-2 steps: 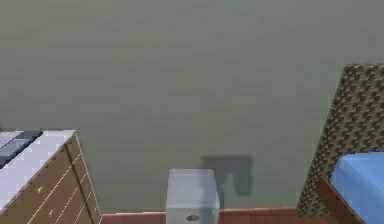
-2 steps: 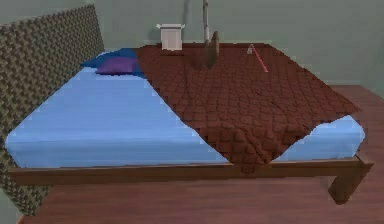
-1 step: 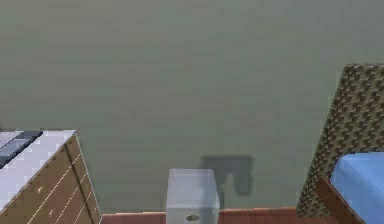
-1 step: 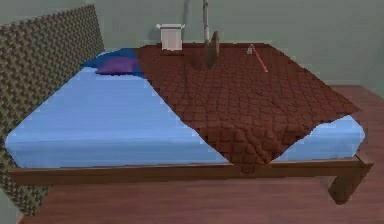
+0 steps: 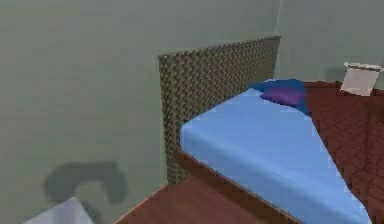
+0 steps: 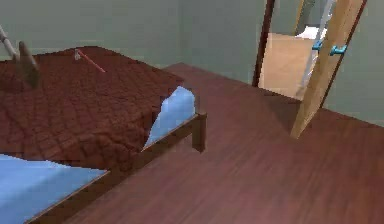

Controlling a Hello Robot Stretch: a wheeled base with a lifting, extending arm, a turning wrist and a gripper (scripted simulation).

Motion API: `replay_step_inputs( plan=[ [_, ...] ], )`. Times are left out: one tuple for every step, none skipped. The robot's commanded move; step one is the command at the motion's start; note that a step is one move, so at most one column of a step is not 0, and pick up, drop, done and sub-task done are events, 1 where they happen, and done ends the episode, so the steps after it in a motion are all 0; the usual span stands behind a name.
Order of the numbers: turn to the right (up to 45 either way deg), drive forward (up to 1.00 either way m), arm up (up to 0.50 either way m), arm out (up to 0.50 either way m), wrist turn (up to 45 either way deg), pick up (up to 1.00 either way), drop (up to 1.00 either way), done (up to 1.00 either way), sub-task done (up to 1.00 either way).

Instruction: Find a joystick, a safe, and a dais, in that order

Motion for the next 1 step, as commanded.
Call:
replay_step_inputs(
  plan=[
    [45.0,0.00,0.00,0.00,0.0,0.00,0.00,0.00,0.00]
  ],
)
